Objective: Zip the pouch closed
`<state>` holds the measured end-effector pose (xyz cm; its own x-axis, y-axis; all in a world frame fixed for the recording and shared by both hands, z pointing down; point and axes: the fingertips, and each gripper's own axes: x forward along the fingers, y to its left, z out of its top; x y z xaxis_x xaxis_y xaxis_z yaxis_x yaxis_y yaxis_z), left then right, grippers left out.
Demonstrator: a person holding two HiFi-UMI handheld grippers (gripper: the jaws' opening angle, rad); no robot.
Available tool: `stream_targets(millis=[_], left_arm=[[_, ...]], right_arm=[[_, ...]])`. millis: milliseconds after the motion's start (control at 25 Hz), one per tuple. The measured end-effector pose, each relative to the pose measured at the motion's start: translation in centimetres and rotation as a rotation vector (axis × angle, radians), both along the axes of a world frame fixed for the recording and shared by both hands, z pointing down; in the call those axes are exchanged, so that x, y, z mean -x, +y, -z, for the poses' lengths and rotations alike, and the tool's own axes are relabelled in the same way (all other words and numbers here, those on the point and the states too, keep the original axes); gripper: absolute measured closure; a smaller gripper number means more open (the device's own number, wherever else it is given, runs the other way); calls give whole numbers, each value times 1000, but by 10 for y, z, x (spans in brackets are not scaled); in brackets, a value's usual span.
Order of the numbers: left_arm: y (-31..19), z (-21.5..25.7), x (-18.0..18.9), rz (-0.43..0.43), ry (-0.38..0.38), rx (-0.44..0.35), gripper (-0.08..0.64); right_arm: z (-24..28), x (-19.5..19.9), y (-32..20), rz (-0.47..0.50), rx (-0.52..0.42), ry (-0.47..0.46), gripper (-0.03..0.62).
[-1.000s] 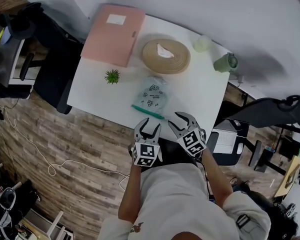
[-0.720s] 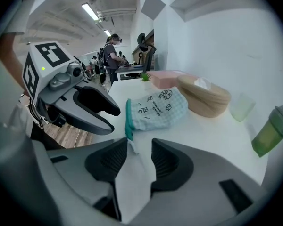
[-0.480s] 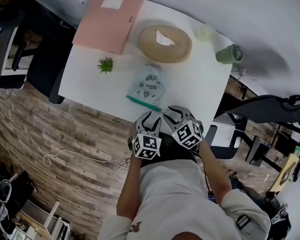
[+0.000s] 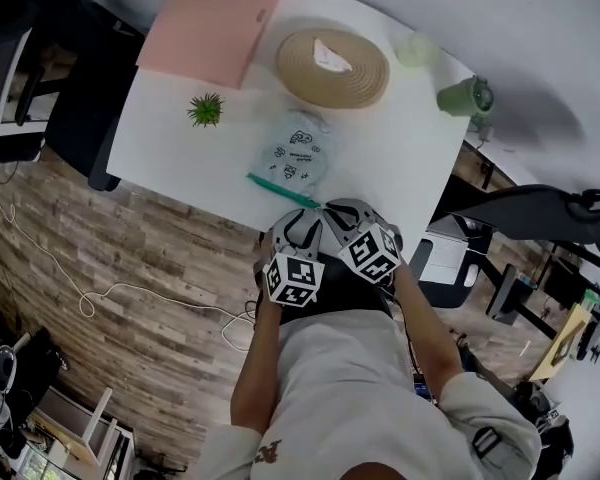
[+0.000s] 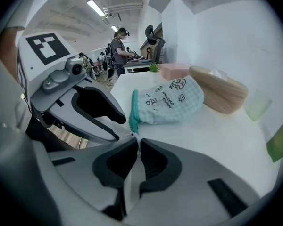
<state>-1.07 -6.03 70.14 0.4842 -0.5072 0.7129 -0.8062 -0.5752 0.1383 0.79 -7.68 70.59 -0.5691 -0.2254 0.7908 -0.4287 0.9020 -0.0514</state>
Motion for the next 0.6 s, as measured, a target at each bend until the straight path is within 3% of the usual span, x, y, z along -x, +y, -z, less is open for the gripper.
stream_targets(millis=[360, 600], left_arm=[[0, -1, 0, 19, -1, -5, 445], [-2, 3, 0, 31, 1, -22, 534]], right_arm=[[12, 7, 6, -21, 33, -63, 571], [13, 10, 9, -28, 41, -91, 572]])
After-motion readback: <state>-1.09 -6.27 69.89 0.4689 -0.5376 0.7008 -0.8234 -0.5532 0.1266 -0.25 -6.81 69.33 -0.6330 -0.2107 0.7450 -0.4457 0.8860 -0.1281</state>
